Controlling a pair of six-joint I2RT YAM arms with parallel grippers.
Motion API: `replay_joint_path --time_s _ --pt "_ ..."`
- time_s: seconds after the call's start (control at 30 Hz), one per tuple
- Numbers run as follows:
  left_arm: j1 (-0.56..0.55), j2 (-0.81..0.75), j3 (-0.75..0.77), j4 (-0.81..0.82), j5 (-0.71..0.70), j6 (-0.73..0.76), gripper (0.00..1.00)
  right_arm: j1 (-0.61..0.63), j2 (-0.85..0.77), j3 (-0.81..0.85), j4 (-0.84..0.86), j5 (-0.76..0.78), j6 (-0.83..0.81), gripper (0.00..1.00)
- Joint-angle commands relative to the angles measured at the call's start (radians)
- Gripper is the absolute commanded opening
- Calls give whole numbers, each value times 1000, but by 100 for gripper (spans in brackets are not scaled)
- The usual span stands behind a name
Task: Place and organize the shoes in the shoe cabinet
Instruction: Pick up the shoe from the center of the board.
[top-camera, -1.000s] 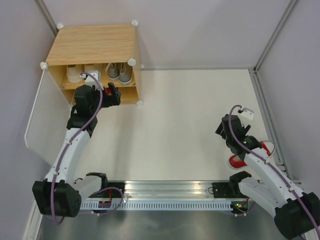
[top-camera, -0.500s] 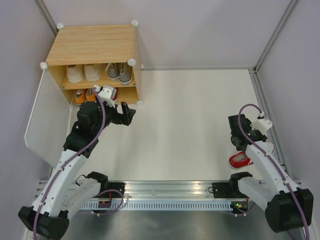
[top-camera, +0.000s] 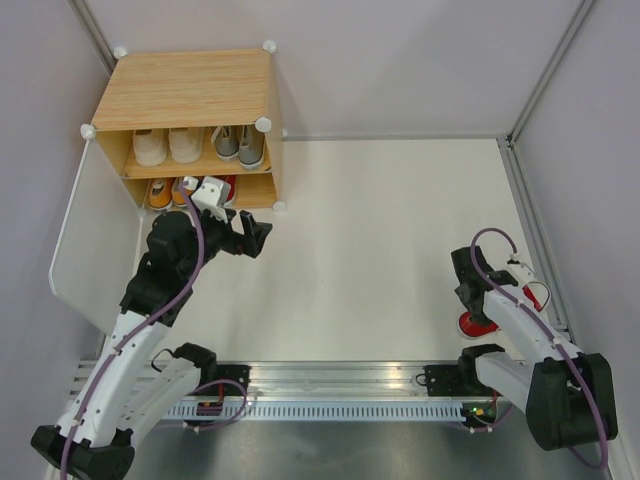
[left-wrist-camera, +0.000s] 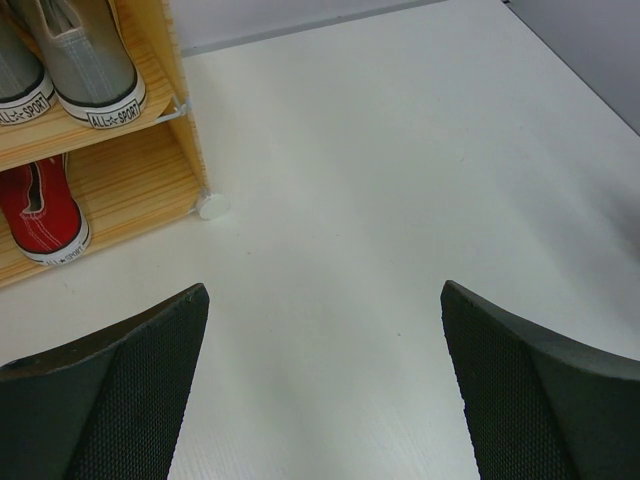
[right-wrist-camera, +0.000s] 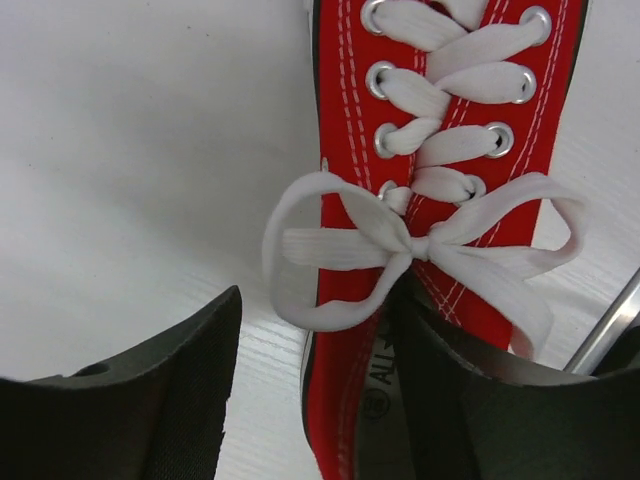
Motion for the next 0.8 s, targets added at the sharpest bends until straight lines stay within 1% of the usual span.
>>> replay_joint_path --time_s 0.0,0.03,0.07,0.13,0.17,0.2,0.23,0.33,0.43,0.53,0.6,0.63,0.7,0.73,0.77 --pt "-6 -14 -10 19 19 31 100 -8 -7 -30 104 -90 21 64" --pt "-6 -17 -12 20 16 31 100 -8 -1 -33 112 -96 21 55" --pt "-6 -19 -12 19 11 33 100 -9 2 -36 126 -102 18 26" --pt "-6 -22 -13 19 3 35 100 -8 2 -33 143 -122 -16 19" --pt "-6 -23 -13 19 -1 35 100 -8 0 -29 152 -128 -32 13" --pt "-6 -23 -13 17 -4 35 100 -8 -16 -29 169 -150 -57 9" --pt "-6 -23 -13 17 -6 36 100 -8 -32 -29 183 -192 -98 1" --pt "-6 -27 -12 16 -13 38 100 -6 -107 -32 238 -289 -175 1" --pt "-7 -25 -12 16 -18 38 100 0 -197 -23 273 -334 -210 1" --pt "-7 -25 -12 14 -21 38 100 37 -222 14 295 -360 -236 1" --pt "-6 -27 -10 14 -23 39 100 77 -176 42 310 -369 -246 1" --pt "-6 -27 -9 13 -24 39 100 136 -153 66 330 -365 -243 1" --pt "-6 -30 -10 11 -30 39 100 213 -78 91 358 -336 -218 1" --pt "-6 -30 -10 11 -33 42 100 298 -48 123 376 -316 -209 1" --pt "-6 -31 -10 13 -38 42 100 342 20 143 403 -285 -179 1"
